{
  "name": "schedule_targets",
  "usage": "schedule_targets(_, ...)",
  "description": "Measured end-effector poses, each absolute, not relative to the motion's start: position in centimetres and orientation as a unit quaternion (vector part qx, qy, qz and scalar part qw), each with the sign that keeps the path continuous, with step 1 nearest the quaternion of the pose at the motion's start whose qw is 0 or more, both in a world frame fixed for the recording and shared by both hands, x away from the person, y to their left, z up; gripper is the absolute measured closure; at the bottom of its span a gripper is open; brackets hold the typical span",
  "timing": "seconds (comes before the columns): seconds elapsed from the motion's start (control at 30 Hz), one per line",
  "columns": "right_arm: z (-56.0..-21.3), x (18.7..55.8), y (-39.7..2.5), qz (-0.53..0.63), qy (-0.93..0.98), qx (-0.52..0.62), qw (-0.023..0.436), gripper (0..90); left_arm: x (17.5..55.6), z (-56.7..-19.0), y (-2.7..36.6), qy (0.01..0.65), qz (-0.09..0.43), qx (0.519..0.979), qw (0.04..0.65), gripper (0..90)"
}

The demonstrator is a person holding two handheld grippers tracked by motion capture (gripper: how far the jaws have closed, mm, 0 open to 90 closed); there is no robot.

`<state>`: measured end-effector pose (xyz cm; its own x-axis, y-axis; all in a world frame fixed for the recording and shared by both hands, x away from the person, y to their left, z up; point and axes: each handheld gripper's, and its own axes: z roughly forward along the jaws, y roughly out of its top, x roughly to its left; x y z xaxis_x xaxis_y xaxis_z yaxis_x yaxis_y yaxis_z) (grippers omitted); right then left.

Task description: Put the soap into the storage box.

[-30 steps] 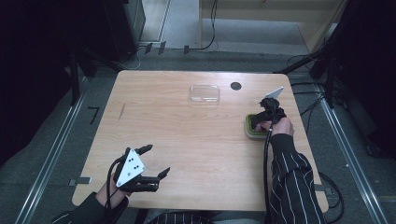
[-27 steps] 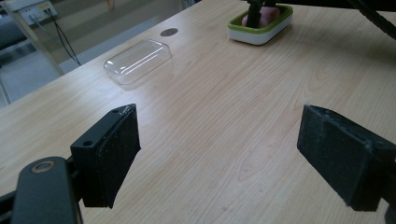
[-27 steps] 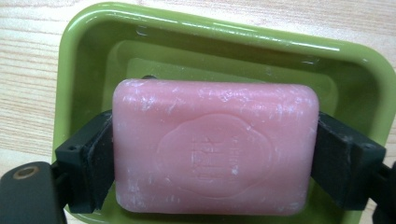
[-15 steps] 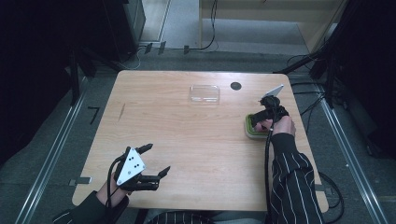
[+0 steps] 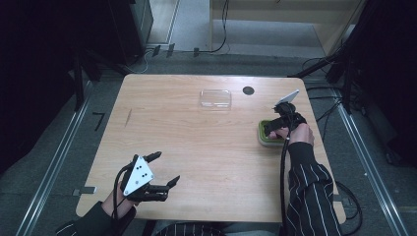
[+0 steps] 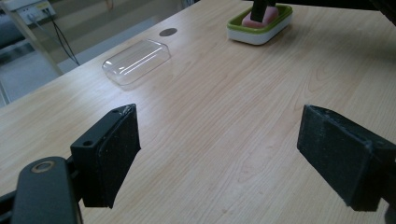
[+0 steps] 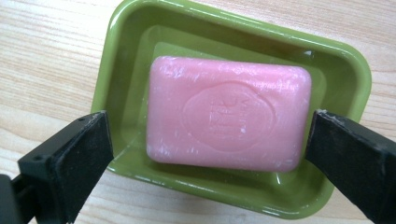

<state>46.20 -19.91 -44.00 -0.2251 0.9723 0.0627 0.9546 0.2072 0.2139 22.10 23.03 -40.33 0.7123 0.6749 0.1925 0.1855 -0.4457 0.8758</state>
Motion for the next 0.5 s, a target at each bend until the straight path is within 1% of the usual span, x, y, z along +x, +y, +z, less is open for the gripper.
schedule_targets(0.5,-42.5,43.6,-20.1,0.106,0.789,0.603,0.049,1.1,22.0,-40.3,23.0,0.264,0.27,0.807,0.454,14.0)
